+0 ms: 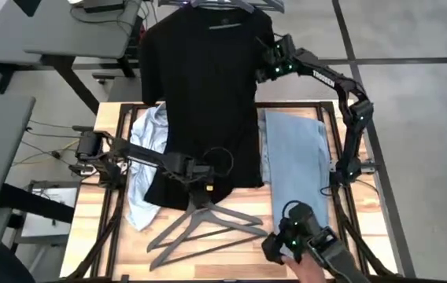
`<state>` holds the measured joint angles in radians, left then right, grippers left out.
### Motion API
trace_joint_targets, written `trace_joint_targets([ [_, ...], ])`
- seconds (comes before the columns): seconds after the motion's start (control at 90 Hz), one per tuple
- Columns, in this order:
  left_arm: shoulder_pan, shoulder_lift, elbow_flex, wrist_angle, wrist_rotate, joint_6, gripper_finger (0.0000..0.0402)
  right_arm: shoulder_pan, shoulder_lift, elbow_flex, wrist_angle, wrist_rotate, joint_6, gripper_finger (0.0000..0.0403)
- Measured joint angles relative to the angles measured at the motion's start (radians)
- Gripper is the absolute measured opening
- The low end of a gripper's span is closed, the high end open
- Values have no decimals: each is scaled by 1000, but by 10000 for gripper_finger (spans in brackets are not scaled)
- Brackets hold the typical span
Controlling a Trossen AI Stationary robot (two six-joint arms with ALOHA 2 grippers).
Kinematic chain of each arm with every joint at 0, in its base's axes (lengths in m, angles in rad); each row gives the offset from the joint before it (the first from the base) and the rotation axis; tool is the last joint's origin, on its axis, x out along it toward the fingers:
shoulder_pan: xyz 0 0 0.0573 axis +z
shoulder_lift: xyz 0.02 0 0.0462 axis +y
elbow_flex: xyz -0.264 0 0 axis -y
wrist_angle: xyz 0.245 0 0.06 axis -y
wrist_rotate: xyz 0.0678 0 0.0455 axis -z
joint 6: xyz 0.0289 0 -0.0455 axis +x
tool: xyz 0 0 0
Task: Hang clothes
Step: Adjust black shirt on the rack
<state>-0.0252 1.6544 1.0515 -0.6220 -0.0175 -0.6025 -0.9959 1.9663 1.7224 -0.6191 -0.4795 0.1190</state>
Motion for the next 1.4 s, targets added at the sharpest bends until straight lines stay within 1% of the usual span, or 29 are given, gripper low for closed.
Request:
trace_joint_targets([
  [0.044,21,-42,0,0,-11,0,123,12,-5,14,-38,-19,-22,191],
  [0.122,63,-113,0,-20,-15,4,123,39,-20,20,-80,-22,-61,191],
  [0.211,110,-198,0,-93,-44,19,123,65,-38,21,-88,-23,-98,191],
  [0.3,167,-277,0,-174,-91,32,123,77,-45,21,-82,-23,-101,191],
  [0.456,331,-406,1,-216,-111,30,123,68,-44,21,-117,-27,-94,191],
  [0.533,432,-439,1,-212,-110,48,123,56,-44,21,-133,-67,-94,191],
  [0.589,508,-446,2,-205,-85,77,123,49,-44,21,-147,-96,-93,191],
  [0.711,675,-409,2,-183,37,212,123,32,-44,21,-191,-123,-99,191],
  [0.778,748,-366,2,-162,65,290,123,24,-44,19,-216,-119,-117,191],
  [0.878,839,-292,2,-78,80,374,123,23,-44,-10,-210,-49,-119,191],
  [0.944,879,-239,2,-8,128,439,123,30,-43,-47,-175,-16,-100,191],
  [1.022,903,-178,2,106,177,489,123,50,-43,-102,-95,-12,-54,191],
  [1.067,909,-147,2,174,183,504,123,65,-43,-135,-18,-12,-18,191],
  [1.178,912,-78,2,403,196,516,123,105,-42,-199,194,-12,79,191],
  [1.233,912,-55,3,533,212,506,123,123,-41,-209,284,-12,112,191],
  [1.289,912,-35,19,624,226,492,123,138,-41,-209,365,-13,120,191],
  [1.4,911,-8,76,724,226,494,123,161,-41,-209,524,-13,120,191],
])
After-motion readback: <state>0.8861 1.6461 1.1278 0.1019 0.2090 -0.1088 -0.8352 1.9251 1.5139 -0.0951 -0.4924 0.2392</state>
